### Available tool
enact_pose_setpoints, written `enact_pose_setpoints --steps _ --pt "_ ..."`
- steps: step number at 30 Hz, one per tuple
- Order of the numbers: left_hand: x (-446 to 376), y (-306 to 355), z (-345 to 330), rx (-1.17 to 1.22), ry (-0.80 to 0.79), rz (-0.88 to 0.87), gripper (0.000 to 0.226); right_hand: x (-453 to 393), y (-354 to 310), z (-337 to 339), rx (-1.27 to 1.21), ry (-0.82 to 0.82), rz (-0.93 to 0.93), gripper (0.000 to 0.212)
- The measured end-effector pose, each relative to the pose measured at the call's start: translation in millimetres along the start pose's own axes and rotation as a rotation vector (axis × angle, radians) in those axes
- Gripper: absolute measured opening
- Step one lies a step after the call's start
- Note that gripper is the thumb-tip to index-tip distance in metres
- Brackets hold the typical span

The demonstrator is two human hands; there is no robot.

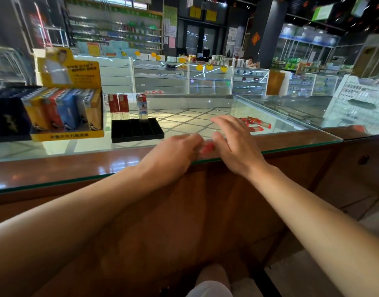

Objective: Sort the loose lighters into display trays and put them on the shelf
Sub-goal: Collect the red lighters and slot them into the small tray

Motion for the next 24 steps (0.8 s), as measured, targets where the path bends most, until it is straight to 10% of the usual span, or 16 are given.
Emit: enact_pose_setpoints --steps 4,24 --pt "2 -42 21 0.268 0.011 0.32 0.013 -8 -20 14 -0.234 0.149 -0.008 0.039" --pt "65 -129 79 0.969 0.414 0.667 0.005 -47 -110 -24 -0.772 0.073 0.02 0.023"
Point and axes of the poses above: each hand's wrist, its own x-axis away from the middle knuckle, its own z-axis out of the back of the hand, y = z × x, the point moved 9 cm from there along -x, towards the middle knuckle, and after that the axes turned 3 degrees about -z, right-handed, at the moved point
